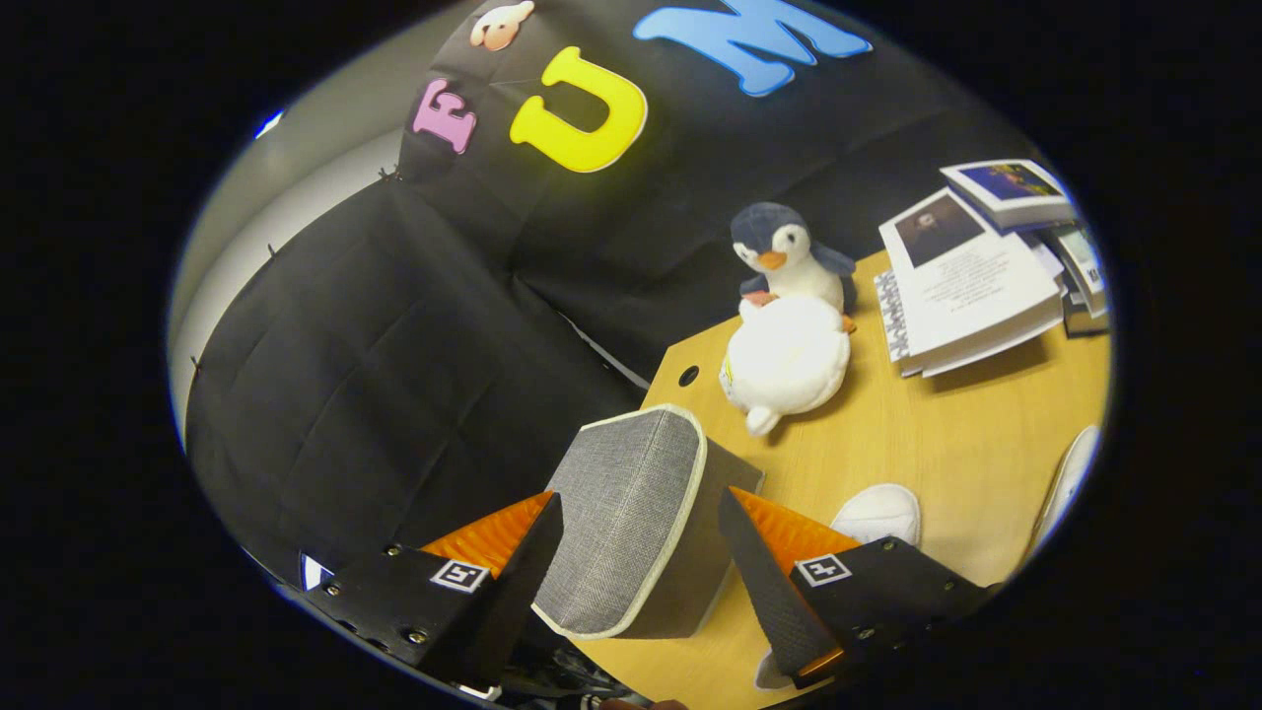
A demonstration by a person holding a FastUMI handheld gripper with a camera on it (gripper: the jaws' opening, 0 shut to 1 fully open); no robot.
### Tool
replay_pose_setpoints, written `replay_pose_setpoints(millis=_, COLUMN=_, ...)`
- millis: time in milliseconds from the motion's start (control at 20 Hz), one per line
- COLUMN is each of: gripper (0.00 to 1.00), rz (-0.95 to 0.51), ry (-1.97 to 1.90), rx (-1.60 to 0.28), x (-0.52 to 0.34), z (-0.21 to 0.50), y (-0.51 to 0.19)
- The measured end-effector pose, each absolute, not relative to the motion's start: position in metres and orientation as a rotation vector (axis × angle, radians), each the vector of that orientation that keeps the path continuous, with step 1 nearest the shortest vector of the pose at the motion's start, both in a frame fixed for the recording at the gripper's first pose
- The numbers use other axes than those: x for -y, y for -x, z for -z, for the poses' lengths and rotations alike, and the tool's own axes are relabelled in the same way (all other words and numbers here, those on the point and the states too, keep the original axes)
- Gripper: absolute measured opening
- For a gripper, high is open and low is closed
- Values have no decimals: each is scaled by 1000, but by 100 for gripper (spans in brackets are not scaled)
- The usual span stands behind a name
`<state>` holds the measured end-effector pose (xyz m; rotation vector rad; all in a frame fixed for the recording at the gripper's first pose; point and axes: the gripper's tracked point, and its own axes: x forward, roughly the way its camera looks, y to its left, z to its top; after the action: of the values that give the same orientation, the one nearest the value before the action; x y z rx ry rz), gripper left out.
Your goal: Open the storage box then place both shoes into the box .Put the left shoe in first, then the right shoe, with the right side of both shoes facing outward in a uniform manner.
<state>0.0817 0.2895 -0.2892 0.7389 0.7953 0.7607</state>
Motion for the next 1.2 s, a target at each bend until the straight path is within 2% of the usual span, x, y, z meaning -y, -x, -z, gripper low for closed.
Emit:
replay_pose_setpoints(millis=200, gripper=97, rz=-754, ry=-817, rx=-885, x=-312, z=323, y=-84)
replay_pose_setpoints(millis=600, gripper=97, rz=-824, ry=-963, rx=-976, x=-351, z=342, y=-66)
replay_pose_setpoints(millis=700, gripper=93, rz=-834, ry=-968, rx=-999, x=-358, z=342, y=-62)
replay_pose_setpoints(millis=850, gripper=60, rz=-832, ry=-988, rx=-1019, x=-349, z=332, y=-67)
replay_pose_setpoints(millis=950, gripper=17, rz=-821, ry=-1072, rx=-1018, x=-342, z=316, y=-77)
replay_pose_setpoints(millis=1050, gripper=3, rz=-856, ry=-1054, rx=-1027, x=-339, z=303, y=-75)
replay_pose_setpoints(millis=1200, gripper=2, rz=-889, ry=-973, rx=-1055, x=-349, z=299, y=-68)
